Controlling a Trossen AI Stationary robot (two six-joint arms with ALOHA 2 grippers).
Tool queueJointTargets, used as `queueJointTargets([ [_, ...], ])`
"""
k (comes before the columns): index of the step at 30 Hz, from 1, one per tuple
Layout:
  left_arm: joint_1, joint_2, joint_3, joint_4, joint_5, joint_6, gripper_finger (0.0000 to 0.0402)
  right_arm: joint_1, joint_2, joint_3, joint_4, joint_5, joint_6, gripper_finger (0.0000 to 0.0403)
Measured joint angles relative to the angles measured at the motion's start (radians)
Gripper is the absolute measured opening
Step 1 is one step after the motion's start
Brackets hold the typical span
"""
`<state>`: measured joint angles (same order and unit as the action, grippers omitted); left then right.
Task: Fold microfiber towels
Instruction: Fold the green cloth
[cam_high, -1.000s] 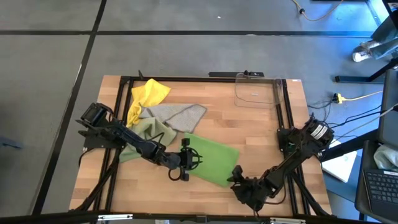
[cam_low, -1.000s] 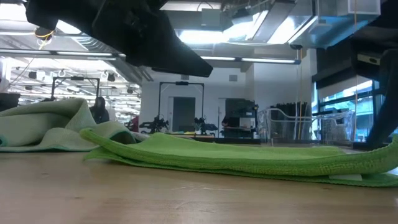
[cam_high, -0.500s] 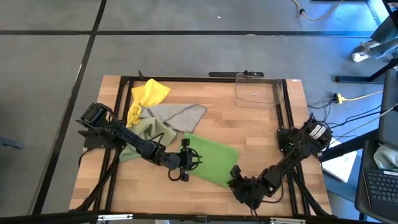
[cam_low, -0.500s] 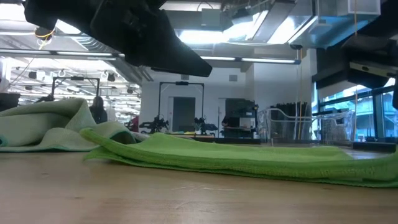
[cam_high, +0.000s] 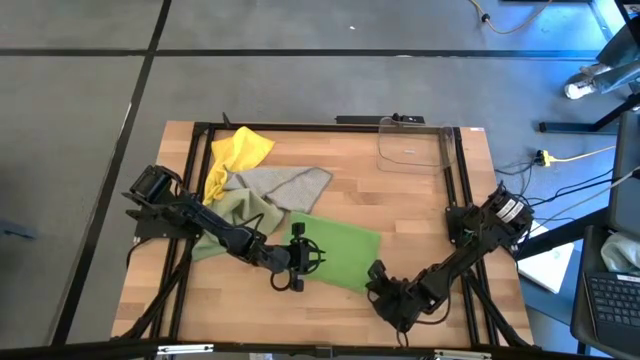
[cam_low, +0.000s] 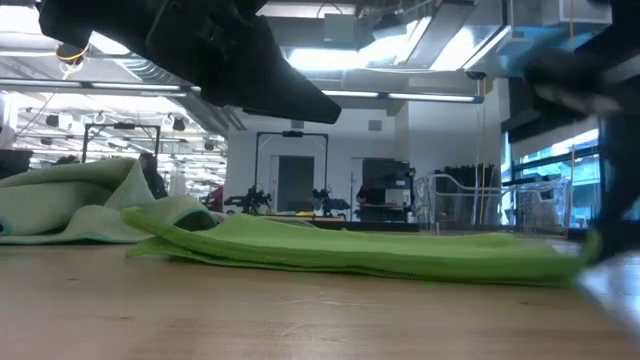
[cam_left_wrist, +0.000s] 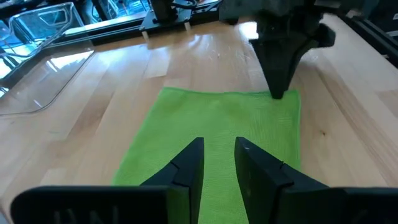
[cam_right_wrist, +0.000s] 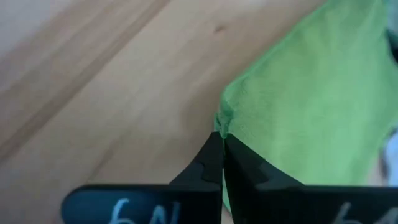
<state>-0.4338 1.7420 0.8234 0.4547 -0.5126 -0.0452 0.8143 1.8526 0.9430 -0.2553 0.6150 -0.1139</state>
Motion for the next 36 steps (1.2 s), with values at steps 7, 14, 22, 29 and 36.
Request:
queueJointTargets([
  [7,-0.001,0.0,0.0,0.001,0.0,0.003,0.0083,0.001,-0.019,0.206,-0.369,0.012,-0.002,0.0004],
  [14,-0.046,0.0,0.0,0.003,-0.02,0.004,0.0083,-0.05,-0.02,0.266,-0.36,-0.043,-0.1,0.0006],
  [22,-0.143,-0.001,0.0,-0.014,-0.064,0.006,0.0083,-0.157,-0.02,0.266,-0.245,-0.098,-0.336,0.0007],
  [29,-0.254,-0.005,0.0,-0.065,-0.273,0.003,0.0083,-0.308,-0.021,0.266,-0.087,-0.241,-0.571,0.0008],
  [36,-0.388,-0.037,0.0,-0.081,-0.522,-0.076,0.0083,-0.431,-0.017,0.266,0.08,-0.424,-0.768,0.0009],
])
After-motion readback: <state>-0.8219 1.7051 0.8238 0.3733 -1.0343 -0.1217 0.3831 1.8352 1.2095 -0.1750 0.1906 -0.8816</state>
